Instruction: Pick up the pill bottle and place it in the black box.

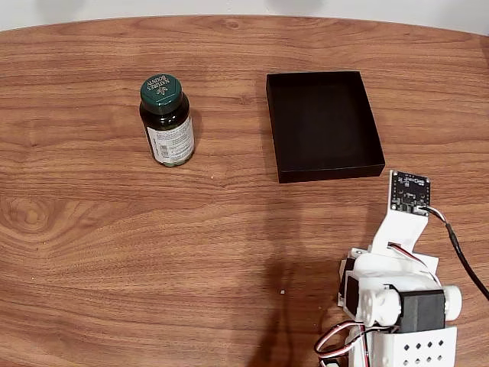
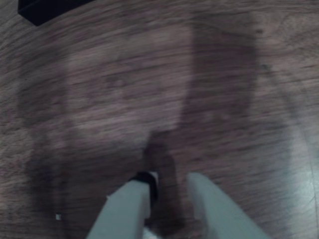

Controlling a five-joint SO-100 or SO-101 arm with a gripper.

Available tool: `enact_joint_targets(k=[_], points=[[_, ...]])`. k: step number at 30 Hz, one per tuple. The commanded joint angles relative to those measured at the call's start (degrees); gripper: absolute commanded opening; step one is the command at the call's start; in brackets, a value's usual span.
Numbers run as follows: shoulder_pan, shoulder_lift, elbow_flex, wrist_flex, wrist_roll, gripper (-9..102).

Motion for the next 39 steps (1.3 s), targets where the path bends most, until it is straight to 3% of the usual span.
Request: enact_joint_targets(k=[1,37,39], points=[[-0.4,0.0,-0.8,9.7,-1.1,4],[-0.6,0.0,-0.8,9.7,-1.1,4],[-1.1,0.0,-0.8,9.7,-0.4,8]])
